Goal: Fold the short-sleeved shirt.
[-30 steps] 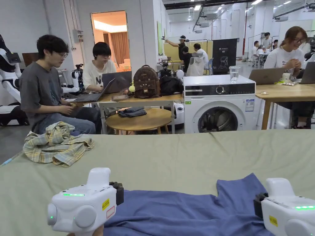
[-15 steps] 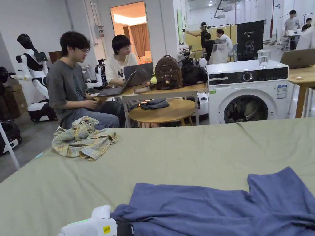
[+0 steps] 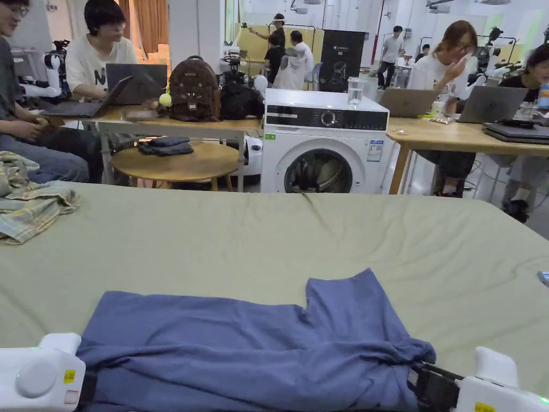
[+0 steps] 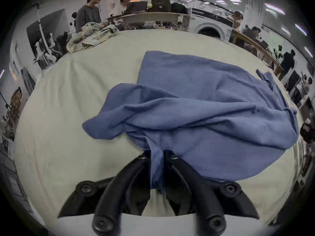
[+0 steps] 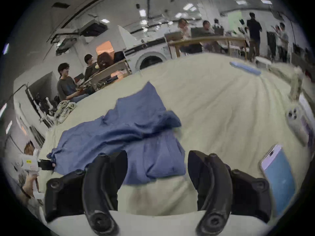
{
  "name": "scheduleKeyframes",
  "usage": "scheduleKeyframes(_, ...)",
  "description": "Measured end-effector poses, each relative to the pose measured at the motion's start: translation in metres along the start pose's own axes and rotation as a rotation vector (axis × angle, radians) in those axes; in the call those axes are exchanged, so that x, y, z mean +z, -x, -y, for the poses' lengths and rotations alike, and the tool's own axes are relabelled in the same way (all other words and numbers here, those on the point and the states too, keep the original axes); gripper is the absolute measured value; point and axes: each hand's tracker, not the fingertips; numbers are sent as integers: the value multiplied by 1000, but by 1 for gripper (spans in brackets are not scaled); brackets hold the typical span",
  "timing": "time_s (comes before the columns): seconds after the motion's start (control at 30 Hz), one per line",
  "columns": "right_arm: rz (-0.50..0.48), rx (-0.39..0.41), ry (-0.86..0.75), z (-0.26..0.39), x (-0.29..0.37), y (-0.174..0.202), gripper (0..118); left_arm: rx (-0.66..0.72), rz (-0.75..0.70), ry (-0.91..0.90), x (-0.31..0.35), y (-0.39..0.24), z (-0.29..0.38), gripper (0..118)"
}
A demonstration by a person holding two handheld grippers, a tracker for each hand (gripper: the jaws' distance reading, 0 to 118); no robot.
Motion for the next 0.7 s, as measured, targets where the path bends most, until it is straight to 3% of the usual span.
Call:
scheduleKeyframes(0.1, 49, -41, 92, 9, -36, -5, 71, -32, -21, -8, 2, -6, 4, 8)
scheduleKeyframes(0.13, 38, -52, 124, 12, -44, -4, 55, -35, -26, -13, 2, -7, 5, 8)
scheduleKeyframes(0.17, 63, -32, 85, 12, -41, 0, 23, -35, -30, -19, 3, -7, 7, 8)
scheduleKeyframes(0.2, 86, -20, 42, 8, -34, 2, 0, -33, -30, -23, 3, -7, 9, 8)
scheduleKeyframes(0.3, -27, -137, 98, -4, -34, -2, 0, -35, -21, -44, 2, -3, 12, 7)
scheduleKeyframes(0.47, 57, -41, 48, -12, -13, 7, 0, 75, 63, -184, 41, 20, 16, 3)
scheduleKeyframes(0.7, 52, 2, -4, -20, 39, 6, 0, 38, 101, -274, 110, 29, 24, 2)
